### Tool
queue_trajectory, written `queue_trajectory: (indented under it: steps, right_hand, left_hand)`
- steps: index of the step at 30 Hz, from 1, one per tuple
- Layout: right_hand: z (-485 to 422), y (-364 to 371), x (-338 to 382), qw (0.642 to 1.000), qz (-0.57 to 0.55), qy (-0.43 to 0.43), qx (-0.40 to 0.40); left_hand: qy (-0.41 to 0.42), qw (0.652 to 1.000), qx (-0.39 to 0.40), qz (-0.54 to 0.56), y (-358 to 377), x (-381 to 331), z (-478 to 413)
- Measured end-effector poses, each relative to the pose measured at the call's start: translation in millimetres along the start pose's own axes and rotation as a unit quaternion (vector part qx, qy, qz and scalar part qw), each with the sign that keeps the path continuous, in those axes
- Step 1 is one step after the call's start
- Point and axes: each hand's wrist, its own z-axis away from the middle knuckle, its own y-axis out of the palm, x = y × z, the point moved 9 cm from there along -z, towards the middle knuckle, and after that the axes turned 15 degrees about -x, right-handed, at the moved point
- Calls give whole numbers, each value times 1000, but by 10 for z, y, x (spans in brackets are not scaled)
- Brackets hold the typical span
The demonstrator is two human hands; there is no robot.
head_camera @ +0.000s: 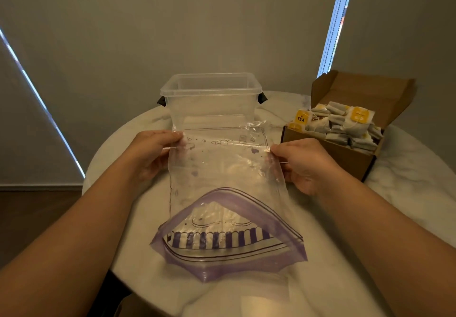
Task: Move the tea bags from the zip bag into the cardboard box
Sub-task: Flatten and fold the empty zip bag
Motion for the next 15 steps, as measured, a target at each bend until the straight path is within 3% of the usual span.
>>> queue_trajectory:
  steps: [2,4,7,9,12,15]
  right_hand:
    - [9,5,16,1000,4,-11,7]
    - [27,19,24,1000,9,-17,19]
    - [48,32,35,999,31,-31,29]
    - [66,48,27,998,44,-34,40]
    - [82,57,23,996,57,-40,51]
    - [99,56,31,995,61,-49,55]
  left_hand:
    - [28,999,18,-39,4,-88,-30]
    - [116,988,-7,-101,-27,-325,-100]
    - [316,922,-62,-214,115,-824,-26]
    - [400,876,1,-271,518,-977,168]
    - [392,834,168,-351,1170,-803,372]
    - [314,827,276,-375,1506,-530,392]
